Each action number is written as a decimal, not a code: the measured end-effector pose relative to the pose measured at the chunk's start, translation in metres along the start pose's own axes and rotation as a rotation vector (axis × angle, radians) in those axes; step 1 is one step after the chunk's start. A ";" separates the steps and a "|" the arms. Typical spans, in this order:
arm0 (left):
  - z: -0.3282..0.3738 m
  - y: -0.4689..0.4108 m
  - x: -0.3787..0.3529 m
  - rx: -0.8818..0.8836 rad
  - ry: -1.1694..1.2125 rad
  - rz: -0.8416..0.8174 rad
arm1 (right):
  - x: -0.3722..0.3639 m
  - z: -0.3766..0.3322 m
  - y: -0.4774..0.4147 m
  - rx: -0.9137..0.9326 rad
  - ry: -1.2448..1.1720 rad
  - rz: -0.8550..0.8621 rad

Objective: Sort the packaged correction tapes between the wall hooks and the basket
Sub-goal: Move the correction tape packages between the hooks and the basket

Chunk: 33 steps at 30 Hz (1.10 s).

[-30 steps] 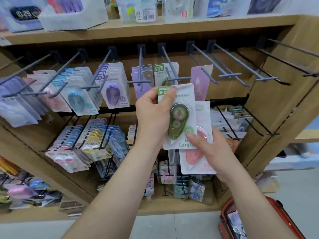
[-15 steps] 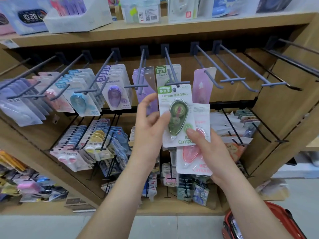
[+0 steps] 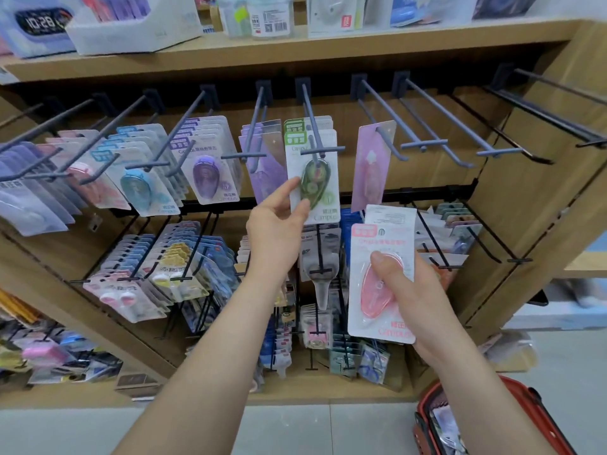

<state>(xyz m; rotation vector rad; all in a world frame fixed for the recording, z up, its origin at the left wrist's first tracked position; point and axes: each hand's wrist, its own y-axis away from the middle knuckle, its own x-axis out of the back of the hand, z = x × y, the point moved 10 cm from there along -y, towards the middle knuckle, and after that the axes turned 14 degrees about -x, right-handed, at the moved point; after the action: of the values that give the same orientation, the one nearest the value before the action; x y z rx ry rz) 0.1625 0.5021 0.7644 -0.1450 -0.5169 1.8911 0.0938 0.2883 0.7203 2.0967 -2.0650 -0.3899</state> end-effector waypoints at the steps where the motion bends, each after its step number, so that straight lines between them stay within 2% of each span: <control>1: 0.000 -0.001 -0.002 0.004 -0.027 -0.020 | 0.000 0.000 0.001 0.001 0.007 -0.001; 4: 0.007 0.016 0.000 -0.026 -0.126 -0.067 | -0.002 0.000 0.002 -0.006 -0.004 -0.006; 6: 0.015 0.043 -0.002 -0.016 -0.035 -0.108 | -0.005 0.000 0.003 -0.008 -0.004 -0.007; 9: 0.025 0.092 -0.033 0.045 0.144 -0.440 | -0.014 -0.003 0.004 0.017 -0.011 -0.046; 11: 0.023 0.110 -0.042 0.075 0.160 -0.528 | -0.023 -0.005 0.005 0.027 -0.011 -0.089; 15: 0.014 0.110 -0.033 0.205 0.331 -0.360 | -0.026 0.003 0.001 -0.040 -0.090 -0.110; 19: 0.010 0.109 -0.029 0.275 0.470 -0.280 | -0.019 0.006 0.001 -0.038 -0.146 -0.095; 25: 0.008 0.104 -0.016 0.254 0.499 -0.156 | -0.013 -0.010 0.007 0.134 0.049 0.024; 27: 0.007 0.097 -0.002 0.177 0.419 -0.115 | -0.012 -0.020 0.012 0.204 0.150 0.042; 30: 0.021 0.085 0.016 -0.049 0.053 -0.182 | -0.013 -0.026 0.013 0.242 0.271 0.042; 33: 0.027 0.089 0.018 -0.268 -0.288 -0.308 | -0.011 -0.020 0.007 0.142 0.129 0.022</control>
<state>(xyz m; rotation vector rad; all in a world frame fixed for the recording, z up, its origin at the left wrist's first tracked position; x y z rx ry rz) 0.0695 0.4854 0.7535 0.0337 -0.9348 1.5426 0.0930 0.2977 0.7427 2.1123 -2.0950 -0.1040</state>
